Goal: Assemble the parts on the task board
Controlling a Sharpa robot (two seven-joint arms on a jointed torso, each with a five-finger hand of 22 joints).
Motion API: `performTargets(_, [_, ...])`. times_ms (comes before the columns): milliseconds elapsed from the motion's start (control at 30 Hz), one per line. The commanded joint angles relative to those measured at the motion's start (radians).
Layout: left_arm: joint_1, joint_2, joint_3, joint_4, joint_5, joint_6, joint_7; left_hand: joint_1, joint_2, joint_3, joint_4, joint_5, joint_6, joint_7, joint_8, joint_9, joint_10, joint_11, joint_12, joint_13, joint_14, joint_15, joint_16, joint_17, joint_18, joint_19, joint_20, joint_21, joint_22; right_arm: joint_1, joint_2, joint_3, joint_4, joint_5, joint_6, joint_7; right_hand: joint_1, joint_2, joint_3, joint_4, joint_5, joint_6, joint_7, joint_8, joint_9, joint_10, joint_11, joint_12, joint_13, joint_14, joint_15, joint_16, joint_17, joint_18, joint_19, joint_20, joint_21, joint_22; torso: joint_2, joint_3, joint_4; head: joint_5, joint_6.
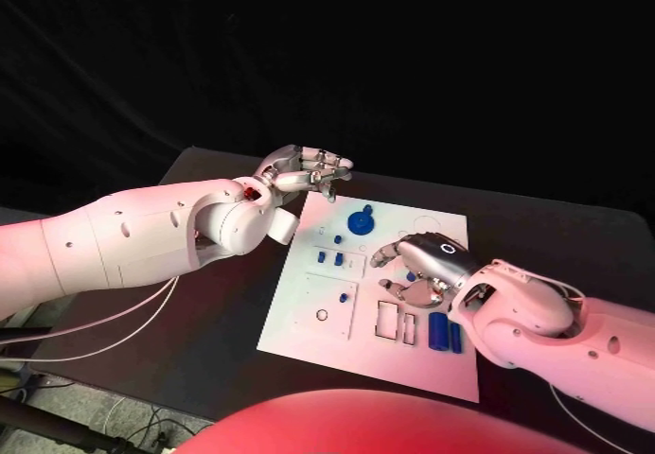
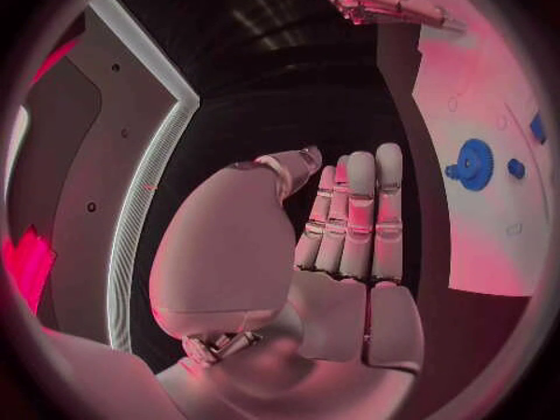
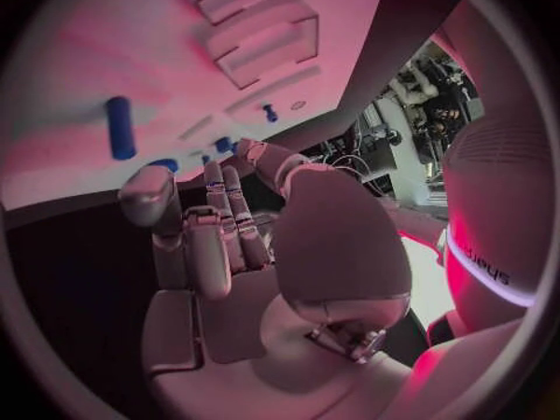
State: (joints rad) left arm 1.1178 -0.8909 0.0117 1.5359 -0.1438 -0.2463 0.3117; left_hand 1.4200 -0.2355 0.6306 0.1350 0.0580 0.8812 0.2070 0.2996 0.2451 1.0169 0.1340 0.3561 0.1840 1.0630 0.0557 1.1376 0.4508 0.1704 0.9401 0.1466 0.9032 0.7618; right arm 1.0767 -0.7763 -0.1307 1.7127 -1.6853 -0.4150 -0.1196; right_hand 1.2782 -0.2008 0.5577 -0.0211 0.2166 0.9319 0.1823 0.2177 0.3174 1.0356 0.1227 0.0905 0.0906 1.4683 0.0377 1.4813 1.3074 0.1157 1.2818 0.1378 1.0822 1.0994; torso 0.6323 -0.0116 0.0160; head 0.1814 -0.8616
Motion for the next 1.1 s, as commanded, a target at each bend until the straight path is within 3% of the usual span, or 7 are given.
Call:
performTargets(33, [0.001,-0.001,0.001,0.001,0.0,0.018,0.004,-0.003,0.003,-0.003,0.003,0.0,-0.007,-0.002,0.004,-0.001,-0.007,-0.003,0.004,0.001,-0.01,0.0,-0.004,-0.002,0.014,0.003,0.003,-0.007,-0.001,0.033,-0.043,0.002,-0.001,0.123,0.073,-0.027,-0.019,-0.011,-0.019,0.007,-0.005,-0.012,-0.002,-0.011,-0.002,-0.001,-0.001,0.008,-0.005,0.055,0.0,-0.003,0.048,0.005,0.005,-0.001,-0.007,0.0,-0.001,-0.0014,-0.0003,-0.03,0.012])
performTargets(200, [0.001,-0.002,0.0,0.0,0.001,0.018,0.005,-0.004,0.003,-0.004,0.004,0.0,-0.007,-0.002,0.005,-0.001,-0.008,-0.003,0.005,0.001,-0.01,0.0,-0.004,-0.002,0.014,0.003,0.003,-0.007,-0.001,0.068,-0.102,0.004,-0.007,0.131,0.151,-0.034,-0.031,-0.034,-0.092,0.029,-0.006,-0.048,-0.005,-0.031,-0.007,-0.038,-0.001,0.016,-0.019,0.053,0.0,-0.005,0.039,0.009,-0.001,-0.001,-0.04,-0.024,0.0,-0.0018,-0.0055,-0.047,0.018])
performTargets(367, [0.001,-0.003,-0.001,-0.002,0.001,0.019,0.006,-0.004,0.003,-0.004,0.004,0.0,-0.007,-0.002,0.005,-0.001,-0.008,-0.003,0.005,0.001,-0.01,0.0,-0.004,-0.002,0.014,0.003,0.003,-0.007,-0.001,0.077,-0.12,0.003,-0.012,0.111,0.19,-0.038,-0.023,-0.032,-0.136,0.039,-0.005,-0.061,-0.007,-0.037,-0.007,-0.056,0.0,0.021,-0.022,0.05,0.0,-0.008,0.03,0.012,-0.007,-0.001,-0.06,-0.039,0.001,0.0005,-0.0081,-0.049,0.018])
performTargets(667, [0.001,-0.001,-0.002,-0.006,0.001,0.022,0.004,-0.004,0.003,-0.004,0.004,0.0,-0.007,-0.002,0.005,-0.001,-0.008,-0.003,0.005,0.001,-0.01,0.0,-0.004,-0.002,0.014,0.003,0.003,-0.007,-0.001,0.072,-0.094,-0.002,-0.026,0.114,0.204,-0.042,-0.001,-0.011,-0.157,0.048,-0.003,-0.046,-0.008,-0.029,-0.002,-0.043,-0.004,0.044,-0.02,0.053,-0.002,-0.002,0.041,0.009,0.008,-0.003,-0.05,-0.028,0.001,0.0,-0.0018,-0.055,0.017])
performTargets(800, [0.001,-0.001,-0.002,-0.006,0.001,0.022,0.004,-0.004,0.003,-0.004,0.004,0.0,-0.007,-0.002,0.005,-0.001,-0.008,-0.003,0.005,0.001,-0.01,0.0,-0.004,-0.002,0.014,0.003,0.003,-0.007,-0.001,0.066,-0.076,-0.005,-0.037,0.114,0.198,-0.04,0.012,0.0,-0.157,0.051,-0.002,-0.037,-0.008,-0.026,-0.001,-0.026,-0.006,0.061,-0.018,0.057,-0.004,0.004,0.052,0.005,0.021,-0.005,-0.035,-0.013,0.0,-0.0022,-0.0033,-0.053,0.015])
performTargets(1100, [0.0,-0.003,-0.003,-0.005,0.001,0.021,0.003,-0.004,0.003,-0.004,0.004,0.0,-0.007,-0.002,0.005,-0.001,-0.008,-0.003,0.005,0.001,-0.01,0.0,-0.004,-0.002,0.014,0.003,0.003,-0.007,-0.001,0.056,-0.047,-0.008,-0.049,0.118,0.18,-0.035,0.039,0.027,-0.127,0.06,-0.023,-0.01,-0.013,-0.019,0.001,0.021,-0.013,0.086,-0.018,0.062,-0.01,0.015,0.072,-0.003,0.045,-0.01,-0.001,0.022,-0.001,-0.0026,-0.0045,-0.052,0.013])
